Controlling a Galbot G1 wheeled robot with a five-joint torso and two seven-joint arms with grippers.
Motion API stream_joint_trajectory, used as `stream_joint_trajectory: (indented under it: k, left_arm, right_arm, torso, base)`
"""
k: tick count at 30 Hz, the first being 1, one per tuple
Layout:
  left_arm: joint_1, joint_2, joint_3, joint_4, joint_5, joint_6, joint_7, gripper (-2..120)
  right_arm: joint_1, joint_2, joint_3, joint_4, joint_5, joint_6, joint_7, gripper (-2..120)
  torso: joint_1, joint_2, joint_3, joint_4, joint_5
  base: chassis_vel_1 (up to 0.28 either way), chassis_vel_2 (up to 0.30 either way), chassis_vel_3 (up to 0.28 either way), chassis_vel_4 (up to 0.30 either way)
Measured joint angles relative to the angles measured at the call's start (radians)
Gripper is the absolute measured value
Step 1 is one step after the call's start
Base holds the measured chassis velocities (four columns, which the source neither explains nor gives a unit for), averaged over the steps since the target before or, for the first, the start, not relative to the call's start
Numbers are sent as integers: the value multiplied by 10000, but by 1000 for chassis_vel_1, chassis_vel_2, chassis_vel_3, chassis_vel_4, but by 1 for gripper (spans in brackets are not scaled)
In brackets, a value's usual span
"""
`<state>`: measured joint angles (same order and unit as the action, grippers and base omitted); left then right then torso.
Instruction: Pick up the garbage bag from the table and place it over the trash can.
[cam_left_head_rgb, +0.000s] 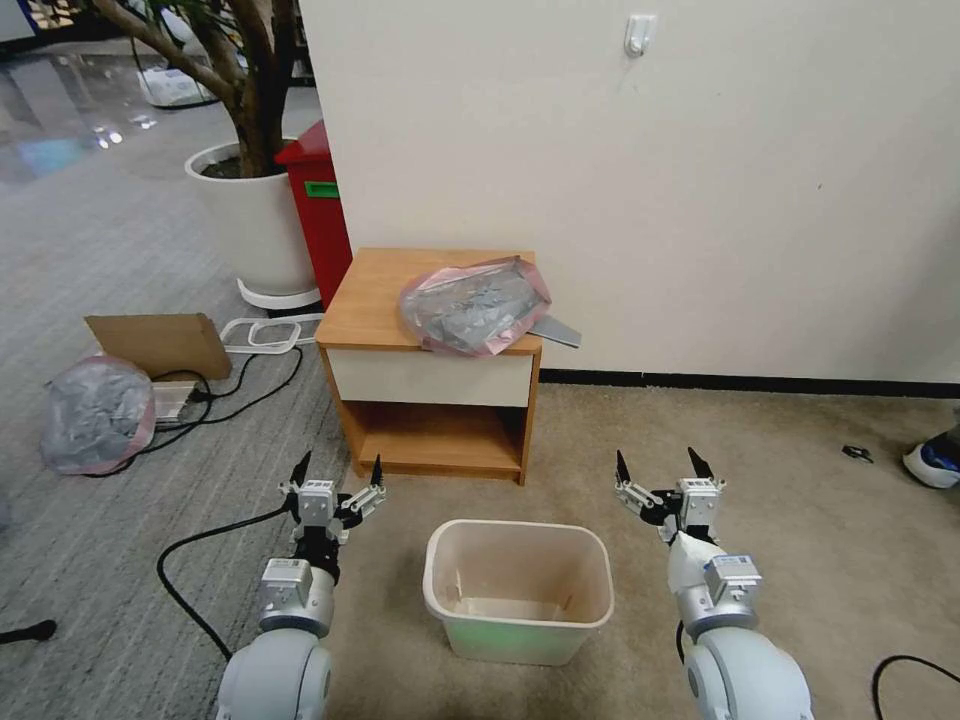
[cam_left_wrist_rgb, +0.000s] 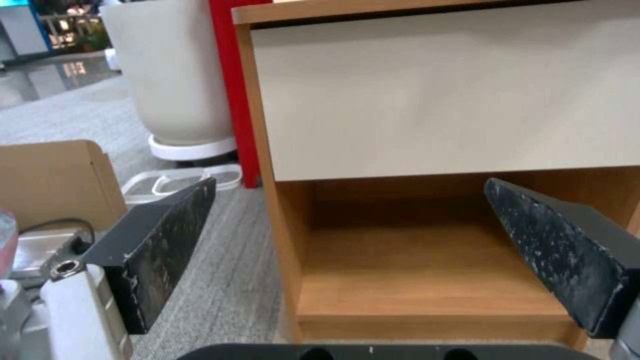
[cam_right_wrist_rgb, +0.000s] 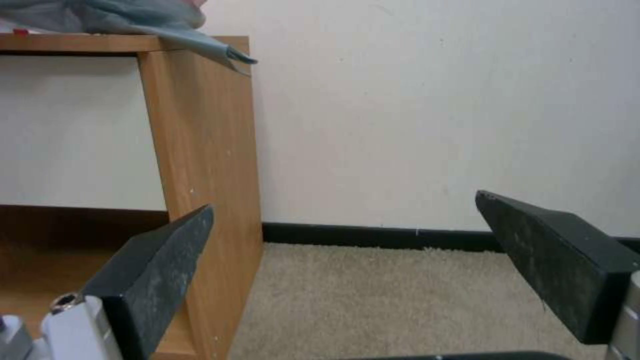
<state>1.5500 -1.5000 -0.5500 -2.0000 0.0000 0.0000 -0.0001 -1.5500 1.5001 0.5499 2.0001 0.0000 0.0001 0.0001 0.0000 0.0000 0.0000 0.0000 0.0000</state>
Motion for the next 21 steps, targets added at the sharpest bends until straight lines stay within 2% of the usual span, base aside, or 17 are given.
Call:
stream_joint_trajectory:
  k: [21]
  left_arm:
    - [0, 0, 0, 0, 1, 0, 0, 100]
  right_arm:
    - [0, 0, 0, 0, 0, 0, 0, 100]
  torso:
    - [0, 0, 0, 0, 0]
  base:
    - [0, 0, 0, 0]
